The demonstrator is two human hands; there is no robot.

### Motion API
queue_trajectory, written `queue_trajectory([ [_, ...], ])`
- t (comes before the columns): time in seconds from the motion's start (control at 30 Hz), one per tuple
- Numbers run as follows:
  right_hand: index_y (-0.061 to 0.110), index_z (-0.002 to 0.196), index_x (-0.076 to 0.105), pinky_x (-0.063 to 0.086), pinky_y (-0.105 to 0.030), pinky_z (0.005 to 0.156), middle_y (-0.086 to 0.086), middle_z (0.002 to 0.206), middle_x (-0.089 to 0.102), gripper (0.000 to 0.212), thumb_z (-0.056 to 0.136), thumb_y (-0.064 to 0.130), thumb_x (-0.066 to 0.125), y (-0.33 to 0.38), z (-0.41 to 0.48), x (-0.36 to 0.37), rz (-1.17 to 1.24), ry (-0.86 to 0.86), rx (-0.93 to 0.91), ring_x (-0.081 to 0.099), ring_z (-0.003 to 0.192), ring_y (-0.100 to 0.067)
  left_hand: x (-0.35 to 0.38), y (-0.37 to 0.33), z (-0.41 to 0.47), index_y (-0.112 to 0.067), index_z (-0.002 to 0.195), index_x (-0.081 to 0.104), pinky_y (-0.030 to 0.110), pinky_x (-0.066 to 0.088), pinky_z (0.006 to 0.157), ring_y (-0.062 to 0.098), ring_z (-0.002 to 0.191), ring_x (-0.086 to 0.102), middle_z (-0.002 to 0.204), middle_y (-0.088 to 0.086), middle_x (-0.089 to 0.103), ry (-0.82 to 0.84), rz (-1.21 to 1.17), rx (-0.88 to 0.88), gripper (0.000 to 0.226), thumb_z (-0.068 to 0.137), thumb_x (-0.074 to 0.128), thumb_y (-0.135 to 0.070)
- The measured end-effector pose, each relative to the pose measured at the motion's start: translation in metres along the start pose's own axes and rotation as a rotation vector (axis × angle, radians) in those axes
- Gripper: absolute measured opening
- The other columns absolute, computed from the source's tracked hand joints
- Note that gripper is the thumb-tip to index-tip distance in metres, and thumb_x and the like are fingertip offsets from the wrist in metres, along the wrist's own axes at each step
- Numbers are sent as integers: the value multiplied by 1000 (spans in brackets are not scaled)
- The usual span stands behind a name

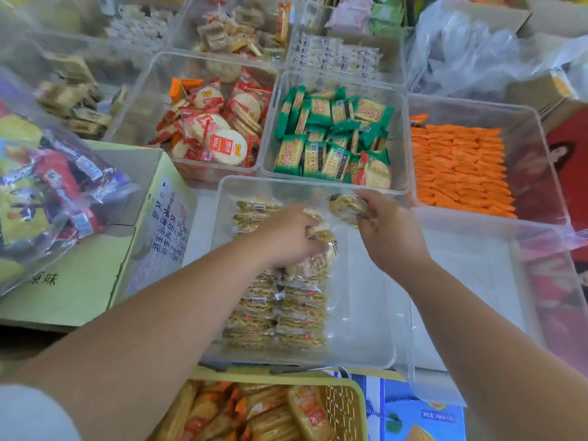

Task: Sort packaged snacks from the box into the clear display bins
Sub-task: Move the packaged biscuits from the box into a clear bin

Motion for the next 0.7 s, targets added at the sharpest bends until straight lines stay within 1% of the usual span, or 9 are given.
queue_trajectory([
  [0.07,22,135,62,43,-24,77,-3,121,71,46,94,4,55,3,9,2,-40,3,-57,64,106,-24,4,0,19,-20,154,46,37,34,114,27,149,37,173,-3,9,52,27,-38,77,91,70,-56],
  [0.1,20,135,63,46,-26,81,-5,123,70,46,94,2,55,6,12,3,-56,7,-95,63,109,-26,4,2,26,-18,154,47,37,38,111,27,146,41,172,-2,13,69,6,-75,76,91,70,-54],
  [0.2,17,134,64,53,-39,89,-7,125,70,46,93,-1,54,15,22,8,-93,39,-195,62,114,-29,6,5,35,-16,144,55,37,51,97,25,111,62,142,7,57,72,-130,-142,66,90,73,-48],
  [0.27,17,133,65,55,-43,86,-9,123,70,46,93,-3,54,19,30,13,-113,56,-229,62,113,-31,7,8,34,-19,148,52,34,51,86,19,94,60,123,3,60,77,-182,-146,68,90,72,-47],
  [0.33,14,131,66,55,-46,80,-14,113,71,46,91,-6,52,24,38,23,-146,80,-271,62,106,-35,9,15,31,-21,156,43,32,48,85,21,108,61,141,4,56,121,-153,-144,77,89,72,-48],
  [0.4,13,129,67,56,-47,75,-16,107,71,47,90,-8,51,29,44,35,-186,109,-304,62,101,-37,11,21,28,-22,159,36,32,44,97,25,133,53,161,1,41,160,-106,-144,85,88,73,-50],
  [0.47,16,131,66,57,-47,75,-14,109,72,50,89,-9,52,33,48,50,-211,147,-335,62,102,-36,13,25,24,-20,160,32,35,39,110,24,146,40,169,-4,27,184,-72,-122,88,88,73,-51],
  [0.6,25,140,58,55,-41,78,-9,115,69,60,89,-6,53,30,50,82,-312,283,-351,61,107,-32,12,25,17,-18,157,39,38,39,115,24,147,39,170,-3,24,237,37,-63,84,89,72,-52],
  [0.7,30,143,54,48,-33,69,-10,113,69,62,91,-3,53,23,56,97,-335,339,-281,63,101,-32,8,21,6,-13,137,62,41,46,107,26,135,50,167,-2,30,242,104,-9,61,90,71,-51],
])
Point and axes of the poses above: each hand's wrist, its own z-axis towards the middle knuckle, its own x-axis out of the palm, y = z × x, the point moved 5 cm from there along z, towards the middle knuckle
